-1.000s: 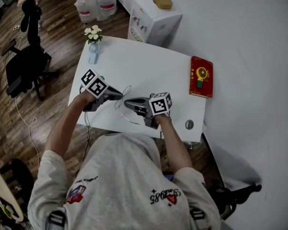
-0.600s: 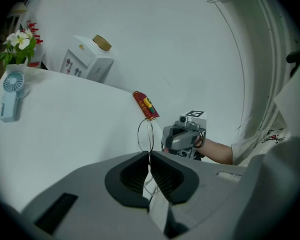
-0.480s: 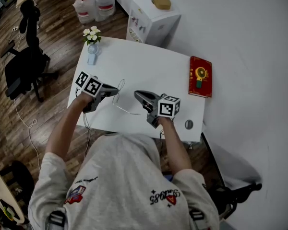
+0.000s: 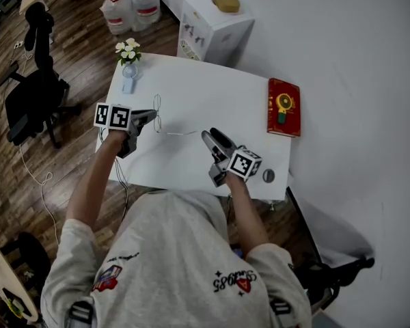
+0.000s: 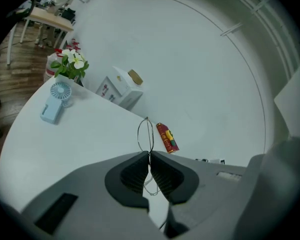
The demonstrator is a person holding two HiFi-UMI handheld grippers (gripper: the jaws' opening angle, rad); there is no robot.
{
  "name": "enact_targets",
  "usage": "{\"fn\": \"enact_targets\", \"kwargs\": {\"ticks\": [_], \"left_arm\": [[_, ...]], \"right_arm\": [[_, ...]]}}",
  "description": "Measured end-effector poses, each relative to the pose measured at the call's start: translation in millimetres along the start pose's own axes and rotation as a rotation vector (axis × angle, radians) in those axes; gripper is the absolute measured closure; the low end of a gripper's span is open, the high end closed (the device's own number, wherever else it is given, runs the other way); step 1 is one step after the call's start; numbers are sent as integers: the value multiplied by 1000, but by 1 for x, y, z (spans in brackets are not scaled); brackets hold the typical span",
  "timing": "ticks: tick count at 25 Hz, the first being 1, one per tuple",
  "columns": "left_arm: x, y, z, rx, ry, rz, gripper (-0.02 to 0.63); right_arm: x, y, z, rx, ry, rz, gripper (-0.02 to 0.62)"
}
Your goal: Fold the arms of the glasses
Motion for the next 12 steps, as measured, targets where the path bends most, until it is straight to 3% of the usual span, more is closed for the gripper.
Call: {"fn": "enact_targets", "kwargs": {"ticks": [5, 12], "left_arm": [[5, -4, 1, -10, -48, -79, 592], [5, 3, -8, -27, -53, -99, 591]], "right_arm": [[-20, 12, 8, 47, 60, 9, 348], [-17, 36, 25, 166, 93, -34, 403]]}}
Point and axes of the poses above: the fingertips, and each gripper's own axes: y forward along the fingers, z to its left, x out of its top, the point moved 9 cm from there along -y, backward along the fingers, and after that the axes turned 14 degrees about z, right-handed, at the moved point
